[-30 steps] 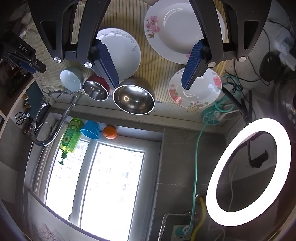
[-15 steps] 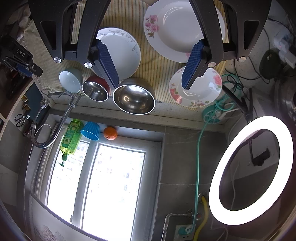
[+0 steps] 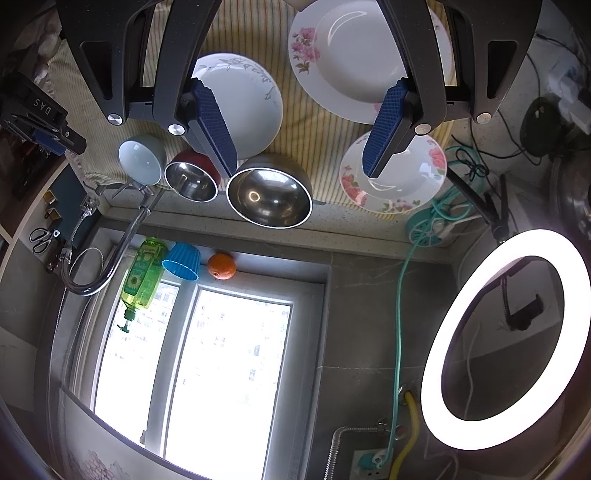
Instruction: Organize plates and bowls
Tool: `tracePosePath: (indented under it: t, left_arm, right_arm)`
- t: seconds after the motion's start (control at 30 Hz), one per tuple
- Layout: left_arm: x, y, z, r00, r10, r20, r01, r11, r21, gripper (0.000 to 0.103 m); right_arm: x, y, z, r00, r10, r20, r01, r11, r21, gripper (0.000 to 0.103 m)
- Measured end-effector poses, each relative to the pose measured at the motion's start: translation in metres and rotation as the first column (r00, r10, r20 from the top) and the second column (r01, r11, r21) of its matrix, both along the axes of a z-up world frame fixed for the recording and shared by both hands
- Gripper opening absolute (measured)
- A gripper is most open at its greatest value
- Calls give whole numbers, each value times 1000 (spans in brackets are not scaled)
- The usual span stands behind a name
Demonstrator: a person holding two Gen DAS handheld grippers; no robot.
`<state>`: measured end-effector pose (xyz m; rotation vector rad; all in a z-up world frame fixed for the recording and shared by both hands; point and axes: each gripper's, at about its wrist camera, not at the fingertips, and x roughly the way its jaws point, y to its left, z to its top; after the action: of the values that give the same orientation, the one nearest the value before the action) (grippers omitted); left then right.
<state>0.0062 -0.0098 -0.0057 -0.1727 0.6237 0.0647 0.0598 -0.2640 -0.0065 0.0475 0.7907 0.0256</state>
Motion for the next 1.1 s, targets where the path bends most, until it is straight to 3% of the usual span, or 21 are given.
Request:
tracePosePath:
  t: [0.4, 0.53, 0.8, 1.1]
  left_arm:
    - [2, 0, 0, 1000, -4, -3, 4, 1000, -3, 70]
    - [2, 0, 0, 1000, -7, -5, 7, 1000, -2, 70]
    - [1, 0, -1, 1000, -10, -7, 9, 1000, -4, 70]
    - [2, 0, 0, 1000, -13, -8, 13, 1000, -2, 70]
  right_arm:
    - [0, -2, -1, 1000, -3, 0, 3, 1000, 4, 46]
    - [0, -3, -2, 1000, -3, 2, 3, 1000, 5, 54]
    - [-1, -1, -3, 1000, -1, -2, 1, 1000, 1, 55]
    - [-1, -1, -2, 1000, 3, 0, -3, 1000, 6, 76]
